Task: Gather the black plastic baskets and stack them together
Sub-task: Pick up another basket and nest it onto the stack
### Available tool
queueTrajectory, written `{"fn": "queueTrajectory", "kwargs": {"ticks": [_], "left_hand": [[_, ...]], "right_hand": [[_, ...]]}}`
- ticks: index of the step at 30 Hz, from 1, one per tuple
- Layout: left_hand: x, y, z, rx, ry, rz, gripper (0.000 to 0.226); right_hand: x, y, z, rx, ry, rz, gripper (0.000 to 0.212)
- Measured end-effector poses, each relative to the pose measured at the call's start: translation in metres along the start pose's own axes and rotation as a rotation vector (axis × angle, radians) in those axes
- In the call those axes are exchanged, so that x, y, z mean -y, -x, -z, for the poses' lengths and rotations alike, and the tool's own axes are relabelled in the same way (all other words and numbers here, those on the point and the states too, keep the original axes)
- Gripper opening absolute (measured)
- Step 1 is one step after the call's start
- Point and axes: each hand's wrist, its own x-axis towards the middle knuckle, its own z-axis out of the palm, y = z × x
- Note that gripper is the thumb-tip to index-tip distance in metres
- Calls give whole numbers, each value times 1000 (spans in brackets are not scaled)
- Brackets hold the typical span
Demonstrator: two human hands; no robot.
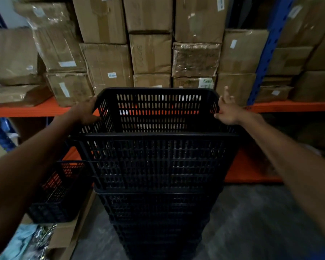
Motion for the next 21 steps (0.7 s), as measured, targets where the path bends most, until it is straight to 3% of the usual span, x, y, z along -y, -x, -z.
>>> {"fn": "queueTrajectory", "kwargs": {"ticks": [3,7,21], "left_hand": [[2,0,-6,-91,-12,-59,82],[5,-5,-11,41,-88,-1,88],[6,-8,-16,67,-126,2,99]], "right_hand": [[3,5,-7,-60,36,61,87],[5,4,-8,-82,147,63,84],[10,9,-6,-38,317,2,101]]}}
